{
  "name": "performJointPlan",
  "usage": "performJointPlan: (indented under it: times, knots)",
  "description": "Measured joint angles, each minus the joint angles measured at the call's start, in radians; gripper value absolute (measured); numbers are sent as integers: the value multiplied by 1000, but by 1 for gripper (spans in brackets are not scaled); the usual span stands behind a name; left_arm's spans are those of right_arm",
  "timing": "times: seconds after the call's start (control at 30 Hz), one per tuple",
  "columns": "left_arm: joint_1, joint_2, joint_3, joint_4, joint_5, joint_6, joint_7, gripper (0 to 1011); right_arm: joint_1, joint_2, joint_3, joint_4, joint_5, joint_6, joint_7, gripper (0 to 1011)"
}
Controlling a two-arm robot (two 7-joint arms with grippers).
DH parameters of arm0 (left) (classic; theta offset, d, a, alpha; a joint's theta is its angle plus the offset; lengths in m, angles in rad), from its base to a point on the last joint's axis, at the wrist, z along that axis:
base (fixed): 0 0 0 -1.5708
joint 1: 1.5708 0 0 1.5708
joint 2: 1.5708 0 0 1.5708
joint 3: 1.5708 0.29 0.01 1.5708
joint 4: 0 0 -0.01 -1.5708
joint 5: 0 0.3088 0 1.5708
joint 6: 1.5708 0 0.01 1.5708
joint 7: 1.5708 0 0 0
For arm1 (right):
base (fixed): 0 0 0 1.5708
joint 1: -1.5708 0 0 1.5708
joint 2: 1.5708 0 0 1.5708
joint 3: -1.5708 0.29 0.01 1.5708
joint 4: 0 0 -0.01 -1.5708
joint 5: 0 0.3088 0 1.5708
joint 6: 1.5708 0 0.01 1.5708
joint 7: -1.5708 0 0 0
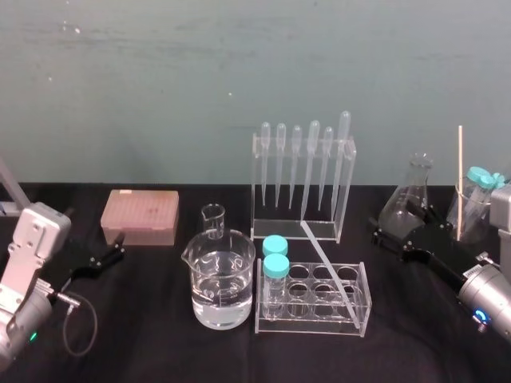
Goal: Pick up the stirring rod with one hand, then place it down.
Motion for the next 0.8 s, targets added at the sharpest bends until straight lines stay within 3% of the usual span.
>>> performJointPlan:
  times: [0.8]
  knots:
    - [0,0,0,0,0,0,0,1000,-1,-1,3,-2,1,-18,-3,1000]
